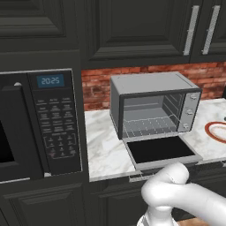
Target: Pick up the bagel from the plate, place it on the toaster oven rack, close the door, and set the timer.
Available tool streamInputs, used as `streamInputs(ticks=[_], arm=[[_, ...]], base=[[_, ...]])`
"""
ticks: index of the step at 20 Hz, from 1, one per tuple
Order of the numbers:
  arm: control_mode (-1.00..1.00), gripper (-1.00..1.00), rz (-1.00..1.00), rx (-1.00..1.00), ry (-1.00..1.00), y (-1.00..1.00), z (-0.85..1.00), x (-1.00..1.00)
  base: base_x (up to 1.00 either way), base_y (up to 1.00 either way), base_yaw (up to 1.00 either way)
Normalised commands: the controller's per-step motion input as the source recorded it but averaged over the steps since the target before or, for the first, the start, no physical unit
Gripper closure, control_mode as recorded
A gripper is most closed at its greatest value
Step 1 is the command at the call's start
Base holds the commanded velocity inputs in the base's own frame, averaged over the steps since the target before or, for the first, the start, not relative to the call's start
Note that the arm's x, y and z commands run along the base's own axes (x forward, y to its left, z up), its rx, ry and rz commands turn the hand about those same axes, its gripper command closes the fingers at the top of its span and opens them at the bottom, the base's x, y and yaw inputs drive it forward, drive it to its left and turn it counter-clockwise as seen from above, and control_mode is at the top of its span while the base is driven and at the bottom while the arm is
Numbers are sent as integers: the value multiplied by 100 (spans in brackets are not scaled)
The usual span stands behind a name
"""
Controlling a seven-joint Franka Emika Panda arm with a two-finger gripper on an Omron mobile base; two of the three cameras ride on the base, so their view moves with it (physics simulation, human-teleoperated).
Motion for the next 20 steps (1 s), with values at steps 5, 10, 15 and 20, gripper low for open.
streamInputs(ticks=[5,10,15,20], arm=[[-100,100,23,0,-11,92,38,-18],[-100,100,22,0,-15,66,30,8],[-100,100,24,0,-11,68,2,18],[-100,100,26,0,-12,64,0,32]], base=[[0,0,0],[0,0,0],[0,0,0],[0,0,0]])
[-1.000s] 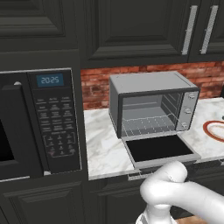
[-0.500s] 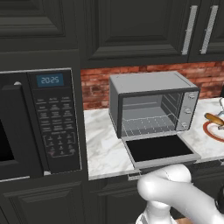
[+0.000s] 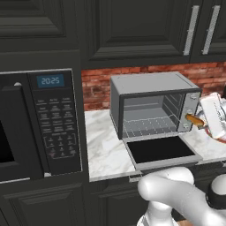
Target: Pick up the bagel from the plate, place it on the toaster oven rack, close the door, and set the timer.
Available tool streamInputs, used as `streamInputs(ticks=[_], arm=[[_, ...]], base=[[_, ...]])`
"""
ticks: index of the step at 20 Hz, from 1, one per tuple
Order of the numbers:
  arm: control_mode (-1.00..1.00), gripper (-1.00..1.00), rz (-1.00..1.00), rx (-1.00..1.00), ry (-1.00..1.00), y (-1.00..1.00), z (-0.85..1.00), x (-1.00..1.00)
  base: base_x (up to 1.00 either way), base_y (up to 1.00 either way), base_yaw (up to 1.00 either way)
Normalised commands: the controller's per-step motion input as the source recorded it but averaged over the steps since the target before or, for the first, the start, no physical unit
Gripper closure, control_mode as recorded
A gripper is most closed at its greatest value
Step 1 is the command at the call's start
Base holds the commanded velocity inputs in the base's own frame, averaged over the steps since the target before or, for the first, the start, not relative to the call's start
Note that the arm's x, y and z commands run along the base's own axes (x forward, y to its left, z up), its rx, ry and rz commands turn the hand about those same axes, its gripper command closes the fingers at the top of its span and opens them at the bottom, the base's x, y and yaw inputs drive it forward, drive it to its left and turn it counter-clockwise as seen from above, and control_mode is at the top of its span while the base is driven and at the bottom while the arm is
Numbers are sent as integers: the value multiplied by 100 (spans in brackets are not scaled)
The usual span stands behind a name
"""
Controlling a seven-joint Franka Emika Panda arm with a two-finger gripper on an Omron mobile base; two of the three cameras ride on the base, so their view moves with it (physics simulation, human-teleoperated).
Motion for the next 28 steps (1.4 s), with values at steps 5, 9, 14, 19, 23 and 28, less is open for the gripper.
streamInputs(ticks=[5,9,14,19,23,28], arm=[[-100,100,27,0,-13,70,0,39],[-100,100,21,0,-16,62,0,42],[-100,100,12,-2,-25,40,-2,21],[-100,100,7,-5,-26,11,-14,11],[-100,100,6,-6,-30,0,-23,0],[-100,100,2,-5,-17,0,-26,2]], base=[[0,0,0],[0,0,0],[0,0,0],[0,0,0],[0,0,0],[0,0,0]])
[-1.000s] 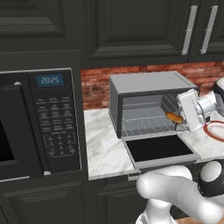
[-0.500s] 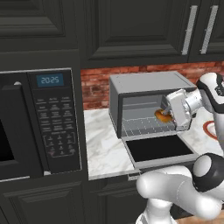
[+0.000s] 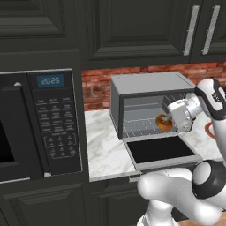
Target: Pick up the bagel from the plate, place it on the toaster oven rack, close the door, and set the timer.
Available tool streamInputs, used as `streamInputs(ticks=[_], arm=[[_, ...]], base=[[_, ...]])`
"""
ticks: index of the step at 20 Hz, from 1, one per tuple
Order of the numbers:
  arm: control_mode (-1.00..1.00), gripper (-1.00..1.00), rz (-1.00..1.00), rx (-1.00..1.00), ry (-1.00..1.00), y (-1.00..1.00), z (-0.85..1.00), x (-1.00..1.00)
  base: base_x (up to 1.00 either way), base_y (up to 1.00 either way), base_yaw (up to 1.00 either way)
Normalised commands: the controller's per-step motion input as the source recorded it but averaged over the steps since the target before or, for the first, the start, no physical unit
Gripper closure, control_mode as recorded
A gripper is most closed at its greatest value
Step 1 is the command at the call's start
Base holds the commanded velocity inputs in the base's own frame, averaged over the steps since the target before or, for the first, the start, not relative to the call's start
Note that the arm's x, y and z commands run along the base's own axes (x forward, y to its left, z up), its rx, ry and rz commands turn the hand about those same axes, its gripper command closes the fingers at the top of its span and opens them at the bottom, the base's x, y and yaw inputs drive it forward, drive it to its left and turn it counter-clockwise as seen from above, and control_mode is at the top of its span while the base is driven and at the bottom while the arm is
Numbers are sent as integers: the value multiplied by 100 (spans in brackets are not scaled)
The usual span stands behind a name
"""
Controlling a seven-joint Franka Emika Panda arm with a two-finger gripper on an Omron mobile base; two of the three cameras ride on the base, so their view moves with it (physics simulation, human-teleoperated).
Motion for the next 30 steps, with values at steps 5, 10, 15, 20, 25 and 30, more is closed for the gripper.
streamInputs(ticks=[5,10,15,20,25,30], arm=[[-100,100,0,-3,-4,0,-20,12],[-100,100,0,-1,1,0,-16,29],[-100,100,0,0,3,0,-15,33],[-100,100,0,-2,3,0,-25,21],[-100,100,0,-3,0,0,-21,3],[-100,100,0,-2,0,0,-14,1]], base=[[0,0,0],[0,0,0],[0,0,0],[0,0,0],[0,0,0],[0,0,0]])
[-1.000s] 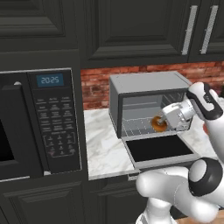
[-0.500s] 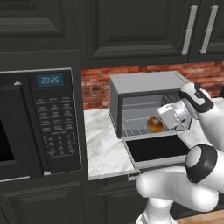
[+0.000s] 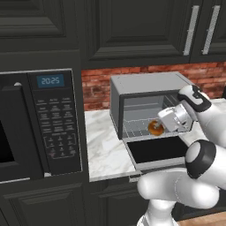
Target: Pick up the bagel from the plate, place it on the toaster oven rack, close the door, and set the timer.
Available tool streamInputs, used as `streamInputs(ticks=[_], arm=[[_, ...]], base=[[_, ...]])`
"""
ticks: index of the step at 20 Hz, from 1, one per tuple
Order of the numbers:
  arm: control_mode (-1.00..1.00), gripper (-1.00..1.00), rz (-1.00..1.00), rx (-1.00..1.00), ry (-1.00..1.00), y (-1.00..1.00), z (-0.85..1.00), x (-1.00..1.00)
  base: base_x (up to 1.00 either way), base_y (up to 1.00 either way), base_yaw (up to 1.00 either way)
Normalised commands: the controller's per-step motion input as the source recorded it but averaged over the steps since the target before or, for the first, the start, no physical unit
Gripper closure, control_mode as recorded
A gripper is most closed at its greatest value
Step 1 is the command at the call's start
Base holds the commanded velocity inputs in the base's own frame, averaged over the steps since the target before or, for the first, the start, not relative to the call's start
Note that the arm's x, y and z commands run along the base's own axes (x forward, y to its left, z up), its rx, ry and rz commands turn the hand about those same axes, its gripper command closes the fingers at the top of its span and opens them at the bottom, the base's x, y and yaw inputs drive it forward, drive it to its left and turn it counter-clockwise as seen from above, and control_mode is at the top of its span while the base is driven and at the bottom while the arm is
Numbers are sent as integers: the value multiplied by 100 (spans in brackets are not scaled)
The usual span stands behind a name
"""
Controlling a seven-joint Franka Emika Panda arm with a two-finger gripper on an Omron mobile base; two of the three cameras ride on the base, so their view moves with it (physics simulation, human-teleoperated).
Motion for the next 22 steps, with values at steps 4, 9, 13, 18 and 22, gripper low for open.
streamInputs(ticks=[4,9,13,18,22], arm=[[-100,100,0,-1,0,0,-9,1],[-100,100,0,0,0,0,-10,5],[-100,100,0,0,0,0,-8,11],[-100,100,0,0,0,5,-1,22],[-100,100,0,0,0,7,0,29]], base=[[0,0,0],[0,0,0],[0,0,0],[0,0,0],[0,0,0]])
